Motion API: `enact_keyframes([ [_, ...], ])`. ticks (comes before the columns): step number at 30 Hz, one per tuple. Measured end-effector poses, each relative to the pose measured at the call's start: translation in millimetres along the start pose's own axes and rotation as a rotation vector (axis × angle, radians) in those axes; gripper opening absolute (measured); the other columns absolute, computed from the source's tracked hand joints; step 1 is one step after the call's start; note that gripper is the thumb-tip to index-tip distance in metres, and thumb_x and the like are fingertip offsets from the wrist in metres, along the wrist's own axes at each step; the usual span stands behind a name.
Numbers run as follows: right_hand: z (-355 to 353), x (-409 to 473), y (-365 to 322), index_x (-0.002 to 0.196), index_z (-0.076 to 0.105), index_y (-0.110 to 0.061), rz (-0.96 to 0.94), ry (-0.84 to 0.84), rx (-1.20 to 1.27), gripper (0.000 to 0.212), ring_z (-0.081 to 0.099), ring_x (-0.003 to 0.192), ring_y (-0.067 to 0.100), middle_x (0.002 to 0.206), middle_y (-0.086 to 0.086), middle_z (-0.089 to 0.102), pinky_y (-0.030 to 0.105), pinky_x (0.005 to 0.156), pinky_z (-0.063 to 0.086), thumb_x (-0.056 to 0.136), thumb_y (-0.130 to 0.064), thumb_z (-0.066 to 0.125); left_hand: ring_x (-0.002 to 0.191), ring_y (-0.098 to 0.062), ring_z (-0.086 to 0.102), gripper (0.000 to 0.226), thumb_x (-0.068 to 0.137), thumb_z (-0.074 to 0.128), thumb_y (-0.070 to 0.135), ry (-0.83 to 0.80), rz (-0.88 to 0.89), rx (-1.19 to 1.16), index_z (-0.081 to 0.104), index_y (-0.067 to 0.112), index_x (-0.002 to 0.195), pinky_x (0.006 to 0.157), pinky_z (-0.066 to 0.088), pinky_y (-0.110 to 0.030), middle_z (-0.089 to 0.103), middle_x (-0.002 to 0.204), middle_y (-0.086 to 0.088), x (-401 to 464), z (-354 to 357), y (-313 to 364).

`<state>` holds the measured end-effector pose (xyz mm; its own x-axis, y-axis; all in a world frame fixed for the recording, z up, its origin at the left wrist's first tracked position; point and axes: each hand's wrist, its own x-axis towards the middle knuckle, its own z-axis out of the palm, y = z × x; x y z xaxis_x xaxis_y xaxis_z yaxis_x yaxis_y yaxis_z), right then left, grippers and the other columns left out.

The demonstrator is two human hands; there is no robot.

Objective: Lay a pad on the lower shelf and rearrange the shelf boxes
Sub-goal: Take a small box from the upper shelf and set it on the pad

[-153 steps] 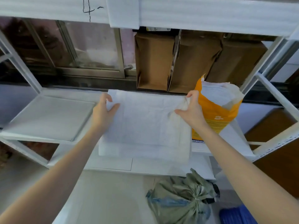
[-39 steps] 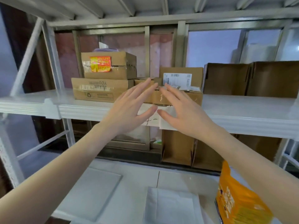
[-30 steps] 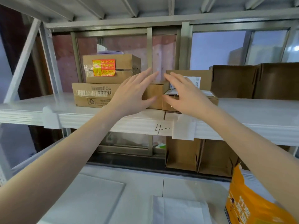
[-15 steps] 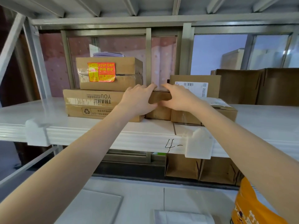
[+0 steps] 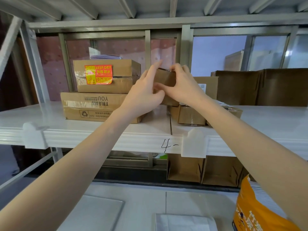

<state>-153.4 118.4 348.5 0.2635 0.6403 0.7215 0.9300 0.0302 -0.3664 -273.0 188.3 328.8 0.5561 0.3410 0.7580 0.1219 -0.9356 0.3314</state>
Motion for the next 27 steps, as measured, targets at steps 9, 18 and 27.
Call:
enact_keyframes([
  [9,-48.5,-24.7,-6.4,0.115,0.041,-0.014,0.014,0.188,0.131,0.061,0.045,0.093,0.013,0.108,0.001,0.035,0.017,0.068,0.040,0.076,-0.055,0.064,0.120,-0.002,0.043,0.067,0.083,0.044,0.004,0.132,0.123,-0.056,0.028,0.026,0.144,0.100,0.037,-0.019,0.043,0.139,0.008,-27.1,-9.7,56.8],
  [18,-110.5,-92.4,12.8,0.106,0.049,-0.018,-0.149,0.101,0.307,0.043,0.045,0.086,-0.009,0.107,0.001,0.045,0.006,0.075,0.038,0.075,-0.044,0.063,0.132,-0.002,0.027,0.080,0.081,0.063,0.047,0.060,0.233,0.176,0.023,0.022,0.145,0.109,0.020,-0.013,0.030,0.143,0.005,-45.6,-19.4,91.6],
  [27,-148.7,-158.5,42.4,0.104,0.048,-0.026,-0.218,-0.256,0.497,0.038,0.051,0.086,-0.002,0.098,-0.013,0.048,0.013,0.068,0.046,0.072,-0.045,0.054,0.124,0.000,0.046,0.083,0.063,0.055,0.073,-0.294,-0.008,0.012,0.020,0.054,0.136,0.100,0.035,-0.021,0.046,0.136,0.020,-80.9,-16.4,134.2],
])
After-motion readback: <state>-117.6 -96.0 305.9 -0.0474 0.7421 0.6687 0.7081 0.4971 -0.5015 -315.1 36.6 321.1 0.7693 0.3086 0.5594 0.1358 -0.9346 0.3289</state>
